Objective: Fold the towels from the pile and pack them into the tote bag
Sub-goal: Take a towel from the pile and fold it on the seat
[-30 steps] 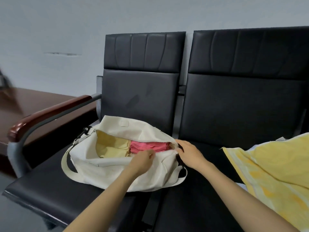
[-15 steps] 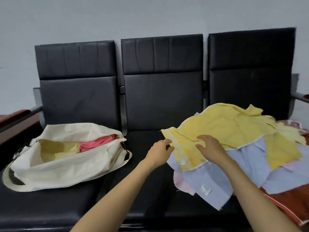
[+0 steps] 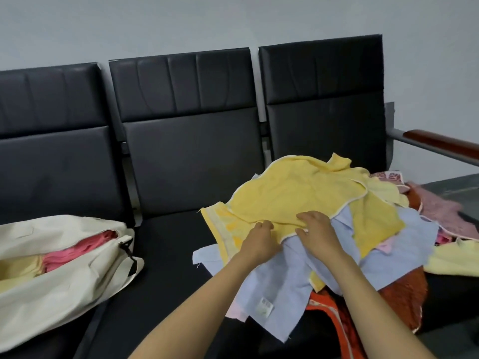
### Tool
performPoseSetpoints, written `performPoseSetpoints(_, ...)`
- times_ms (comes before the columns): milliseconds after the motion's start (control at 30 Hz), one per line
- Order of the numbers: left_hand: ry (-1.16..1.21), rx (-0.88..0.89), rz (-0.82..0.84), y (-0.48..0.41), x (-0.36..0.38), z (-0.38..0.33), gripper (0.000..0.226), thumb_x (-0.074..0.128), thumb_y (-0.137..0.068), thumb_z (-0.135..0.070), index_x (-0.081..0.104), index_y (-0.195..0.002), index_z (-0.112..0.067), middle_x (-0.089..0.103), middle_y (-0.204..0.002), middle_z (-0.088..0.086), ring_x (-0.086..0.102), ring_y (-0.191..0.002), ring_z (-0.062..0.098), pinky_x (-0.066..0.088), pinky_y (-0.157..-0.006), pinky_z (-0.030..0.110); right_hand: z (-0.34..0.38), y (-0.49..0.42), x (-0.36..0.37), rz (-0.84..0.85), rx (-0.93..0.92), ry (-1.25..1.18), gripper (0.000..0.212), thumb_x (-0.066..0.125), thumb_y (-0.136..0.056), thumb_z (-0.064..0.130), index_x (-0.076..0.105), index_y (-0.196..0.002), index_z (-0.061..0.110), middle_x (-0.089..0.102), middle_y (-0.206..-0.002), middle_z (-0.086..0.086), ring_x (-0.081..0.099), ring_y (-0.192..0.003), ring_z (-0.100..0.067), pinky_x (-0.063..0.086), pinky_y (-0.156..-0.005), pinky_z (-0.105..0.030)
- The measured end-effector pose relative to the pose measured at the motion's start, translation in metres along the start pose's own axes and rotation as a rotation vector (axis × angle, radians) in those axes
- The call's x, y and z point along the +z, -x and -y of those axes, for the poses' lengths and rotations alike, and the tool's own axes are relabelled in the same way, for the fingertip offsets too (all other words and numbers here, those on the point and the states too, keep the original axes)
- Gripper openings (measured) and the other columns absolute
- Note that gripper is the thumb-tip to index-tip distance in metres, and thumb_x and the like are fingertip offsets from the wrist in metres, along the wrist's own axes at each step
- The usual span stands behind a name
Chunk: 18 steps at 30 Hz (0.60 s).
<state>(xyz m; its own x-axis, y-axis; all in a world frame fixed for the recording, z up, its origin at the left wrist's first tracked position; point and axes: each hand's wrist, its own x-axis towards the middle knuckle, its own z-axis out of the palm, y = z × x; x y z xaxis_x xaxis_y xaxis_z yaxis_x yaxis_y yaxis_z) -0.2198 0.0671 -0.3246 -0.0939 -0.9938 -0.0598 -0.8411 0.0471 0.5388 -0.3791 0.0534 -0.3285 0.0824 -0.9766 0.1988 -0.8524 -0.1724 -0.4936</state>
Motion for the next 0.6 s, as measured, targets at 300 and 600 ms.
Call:
performPoseSetpoints(300,0.010,0.079,-0.168,0.005,0.006,0.023,0.012,0.048,-0.092,-0.016,0.046,-0.081,-0.015,0.052,-0.078,0.001,0.053,-0.078,0.025,0.034,-0.061,0.030,0.027,0.000,0.012,0.078,-0.089,0.261,0.045,0.044,-0.095,0.018,0.045,-0.138,0.028,0.030,-0.150,0.001,0.013,-0.143,-0.024,0.009,-0.113,-0.057)
performPoseSetpoints(600,0.320,0.095,-0.188,0.066,-0.028,0.056,0.008,0.053,-0.090,-0.012,0.052,-0.082,-0.012,0.051,-0.072,-0.004,0.039,-0.060,0.007,0.033,-0.053,0.014,0.063,0.023,0.045,0.111,-0.300,0.348,0.030,0.039,-0.096,0.013,0.053,-0.121,0.025,0.049,-0.129,0.002,0.031,-0.132,-0.021,0.010,-0.114,-0.054)
